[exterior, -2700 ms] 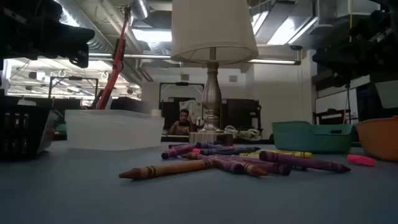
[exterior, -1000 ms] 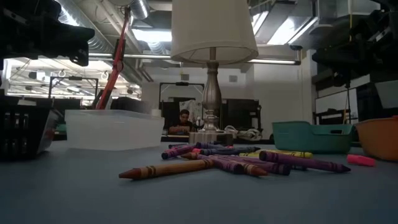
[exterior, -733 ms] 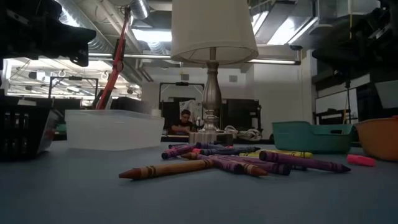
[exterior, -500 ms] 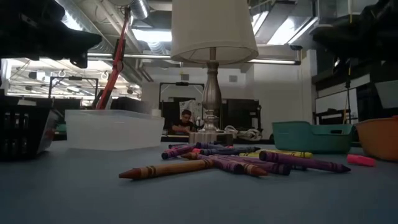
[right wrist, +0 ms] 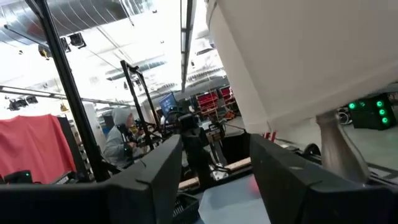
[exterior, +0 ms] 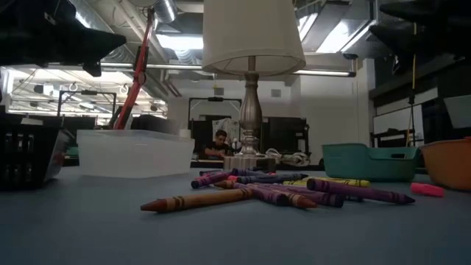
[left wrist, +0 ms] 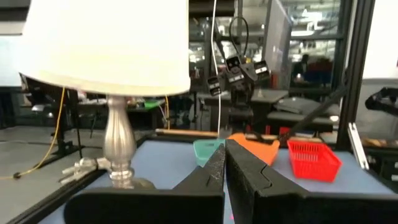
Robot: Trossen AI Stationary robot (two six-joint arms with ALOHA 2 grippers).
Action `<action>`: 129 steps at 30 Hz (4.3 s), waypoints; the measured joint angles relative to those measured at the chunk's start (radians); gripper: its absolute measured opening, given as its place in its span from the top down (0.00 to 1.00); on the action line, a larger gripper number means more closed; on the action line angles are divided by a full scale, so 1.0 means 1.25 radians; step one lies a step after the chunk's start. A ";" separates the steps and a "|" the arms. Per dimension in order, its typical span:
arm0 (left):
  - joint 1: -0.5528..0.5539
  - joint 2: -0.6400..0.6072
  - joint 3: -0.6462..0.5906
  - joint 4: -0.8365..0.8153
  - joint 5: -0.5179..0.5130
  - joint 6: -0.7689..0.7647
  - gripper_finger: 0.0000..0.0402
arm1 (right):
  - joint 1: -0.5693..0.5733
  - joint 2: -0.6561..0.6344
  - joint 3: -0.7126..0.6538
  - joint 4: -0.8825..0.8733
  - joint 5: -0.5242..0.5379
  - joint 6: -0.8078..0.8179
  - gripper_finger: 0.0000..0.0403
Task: Sort crayons
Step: Put the violet crayon into the green bin
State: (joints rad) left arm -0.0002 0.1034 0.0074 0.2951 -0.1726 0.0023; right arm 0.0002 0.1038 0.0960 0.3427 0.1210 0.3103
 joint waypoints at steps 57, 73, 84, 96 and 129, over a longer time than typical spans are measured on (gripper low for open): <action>0.000 0.000 0.000 0.002 0.001 -0.042 1.00 | 0.195 1.210 0.697 -0.450 0.383 0.344 0.53; 0.000 0.000 0.000 -0.005 0.002 -0.042 1.00 | 0.143 1.435 0.697 -0.270 0.461 0.424 0.53; 0.000 0.000 0.000 -0.007 0.001 -0.042 1.00 | 0.082 1.445 0.698 -0.268 0.451 0.419 0.53; 0.000 0.000 0.000 -0.008 0.002 -0.042 1.00 | 0.071 1.453 0.698 -0.239 0.433 0.418 0.53; 0.000 0.001 0.000 -0.014 0.001 -0.042 1.00 | 0.072 1.514 0.699 -0.228 0.406 0.418 0.86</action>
State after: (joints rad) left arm -0.0006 0.1043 0.0074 0.2771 -0.1711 -0.0501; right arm 0.0902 1.9965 0.9699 0.0582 0.6283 0.8330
